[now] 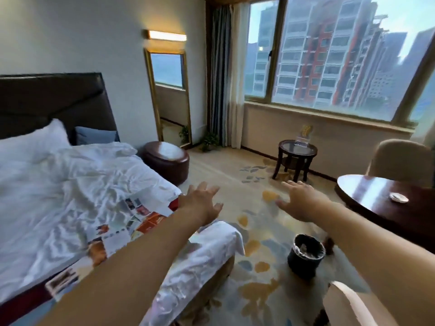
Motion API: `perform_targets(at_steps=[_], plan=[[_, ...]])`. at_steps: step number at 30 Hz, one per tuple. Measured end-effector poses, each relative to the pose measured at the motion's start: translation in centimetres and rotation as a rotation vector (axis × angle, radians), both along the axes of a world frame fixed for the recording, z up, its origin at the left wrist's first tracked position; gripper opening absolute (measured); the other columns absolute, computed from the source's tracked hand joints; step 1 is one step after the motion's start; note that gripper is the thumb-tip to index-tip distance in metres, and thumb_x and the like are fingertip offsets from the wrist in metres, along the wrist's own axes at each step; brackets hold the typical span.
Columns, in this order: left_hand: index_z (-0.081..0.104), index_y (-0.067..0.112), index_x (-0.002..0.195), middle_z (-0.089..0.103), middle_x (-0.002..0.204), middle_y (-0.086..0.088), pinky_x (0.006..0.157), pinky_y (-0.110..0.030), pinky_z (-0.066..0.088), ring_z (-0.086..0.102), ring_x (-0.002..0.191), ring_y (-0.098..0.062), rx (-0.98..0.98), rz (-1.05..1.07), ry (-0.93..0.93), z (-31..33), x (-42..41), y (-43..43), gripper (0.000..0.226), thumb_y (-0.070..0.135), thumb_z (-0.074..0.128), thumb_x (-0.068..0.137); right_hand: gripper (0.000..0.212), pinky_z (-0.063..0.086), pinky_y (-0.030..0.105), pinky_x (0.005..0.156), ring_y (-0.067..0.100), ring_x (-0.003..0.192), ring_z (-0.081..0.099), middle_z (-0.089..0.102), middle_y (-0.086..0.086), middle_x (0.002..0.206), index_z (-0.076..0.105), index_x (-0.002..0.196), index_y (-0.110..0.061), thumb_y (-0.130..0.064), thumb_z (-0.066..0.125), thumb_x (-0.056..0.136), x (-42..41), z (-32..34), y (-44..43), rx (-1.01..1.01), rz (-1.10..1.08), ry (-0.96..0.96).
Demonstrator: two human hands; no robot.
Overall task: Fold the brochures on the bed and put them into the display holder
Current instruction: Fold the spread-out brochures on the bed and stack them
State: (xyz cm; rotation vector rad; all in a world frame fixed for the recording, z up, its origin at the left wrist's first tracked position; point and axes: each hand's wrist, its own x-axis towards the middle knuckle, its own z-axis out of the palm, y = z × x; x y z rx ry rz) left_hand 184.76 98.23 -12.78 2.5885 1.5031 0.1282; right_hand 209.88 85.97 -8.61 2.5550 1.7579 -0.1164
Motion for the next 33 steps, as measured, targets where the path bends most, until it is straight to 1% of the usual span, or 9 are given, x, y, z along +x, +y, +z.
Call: perform_targets(at_steps=[4, 8, 12, 17, 21, 23, 25, 30, 33], plan=[[0.023, 0.049, 0.157, 0.014, 0.171, 0.002, 0.118, -0.059, 0.024, 0.014, 0.154, -0.035, -0.017, 0.242, 0.039, -0.6, -7.3, 7.5, 0.066, 0.068, 0.039, 0.097, 0.075, 0.026, 0.041, 0.124, 0.028, 0.154, 0.03, 0.031, 0.006, 0.168, 0.027, 0.163, -0.017, -0.058, 0.048, 0.103, -6.5, -1.5, 12.3, 0.008, 0.211, 0.073], [0.013, 0.048, 0.159, 0.005, 0.172, 0.003, 0.12, -0.061, 0.018, 0.005, 0.156, -0.035, -0.06, 0.408, 0.089, -1.3, -15.1, 13.8, 0.068, 0.069, 0.036, 0.098, 0.076, 0.026, 0.043, 0.124, 0.029, 0.152, 0.032, 0.032, 0.008, 0.167, 0.028, 0.162, -0.016, -0.056, 0.051, 0.102, -14.3, -2.6, 22.8, 0.032, 0.412, 0.086], [0.011, 0.046, 0.161, 0.004, 0.172, 0.004, 0.12, -0.06, 0.021, 0.006, 0.156, -0.036, -0.109, 0.559, 0.068, -2.3, -22.7, 19.3, 0.073, 0.073, 0.034, 0.097, 0.077, 0.029, 0.045, 0.123, 0.03, 0.151, 0.034, 0.036, 0.008, 0.165, 0.029, 0.162, -0.015, -0.056, 0.053, 0.101, -21.7, -3.6, 31.8, 0.029, 0.576, 0.04], [0.012, 0.049, 0.16, 0.002, 0.172, 0.004, 0.121, -0.06, 0.021, 0.005, 0.157, -0.035, -0.175, 0.66, 0.038, -5.2, -30.1, 24.6, 0.072, 0.073, 0.036, 0.096, 0.075, 0.031, 0.049, 0.123, 0.03, 0.15, 0.035, 0.037, 0.005, 0.163, 0.032, 0.16, -0.018, -0.06, 0.05, 0.1, -29.9, -5.6, 40.6, 0.008, 0.763, -0.012], [0.009, 0.05, 0.159, 0.003, 0.172, 0.005, 0.119, -0.059, 0.023, 0.007, 0.157, -0.034, -0.203, 0.693, 0.033, -8.0, -33.4, 28.1, 0.072, 0.072, 0.036, 0.096, 0.073, 0.027, 0.048, 0.122, 0.031, 0.152, 0.03, 0.033, 0.007, 0.165, 0.031, 0.16, -0.015, -0.057, 0.048, 0.102, -34.7, -7.7, 45.8, -0.026, 0.864, -0.002], [0.009, 0.049, 0.159, 0.003, 0.172, 0.004, 0.118, -0.06, 0.023, 0.006, 0.157, -0.034, -0.234, 0.701, 0.07, -9.2, -34.4, 29.3, 0.072, 0.073, 0.034, 0.096, 0.075, 0.023, 0.048, 0.124, 0.03, 0.155, 0.025, 0.028, 0.007, 0.168, 0.027, 0.162, -0.015, -0.057, 0.048, 0.103, -36.4, -8.9, 47.7, -0.061, 0.887, 0.027], [0.008, 0.048, 0.159, 0.002, 0.172, 0.003, 0.118, -0.061, 0.023, 0.006, 0.157, -0.034, -0.267, 0.706, 0.102, -10.4, -35.1, 30.5, 0.072, 0.073, 0.034, 0.096, 0.076, 0.024, 0.049, 0.124, 0.03, 0.156, 0.024, 0.025, 0.006, 0.169, 0.024, 0.163, -0.017, -0.057, 0.048, 0.103, -37.7, -10.0, 49.1, -0.092, 0.898, 0.056], [0.009, 0.047, 0.161, 0.004, 0.172, 0.003, 0.116, -0.057, 0.027, 0.01, 0.156, -0.035, -0.309, 0.823, 0.101, -12.3, -36.0, 34.2, 0.078, 0.078, 0.034, 0.093, 0.072, 0.039, 0.048, 0.118, 0.029, 0.146, 0.042, 0.039, 0.006, 0.164, 0.028, 0.162, -0.018, -0.053, 0.05, 0.103, -39.7, -13.3, 53.6, -0.22, 0.895, 0.176], [0.012, 0.045, 0.161, 0.007, 0.172, 0.002, 0.116, -0.057, 0.028, 0.011, 0.156, -0.035, -0.317, 0.857, 0.117, -12.7, -36.1, 36.3, 0.079, 0.078, 0.036, 0.093, 0.073, 0.041, 0.051, 0.116, 0.031, 0.144, 0.044, 0.039, 0.008, 0.163, 0.027, 0.162, -0.017, -0.053, 0.05, 0.103, -40.5, -14.6, 57.0, -0.264, 0.916, 0.178]])
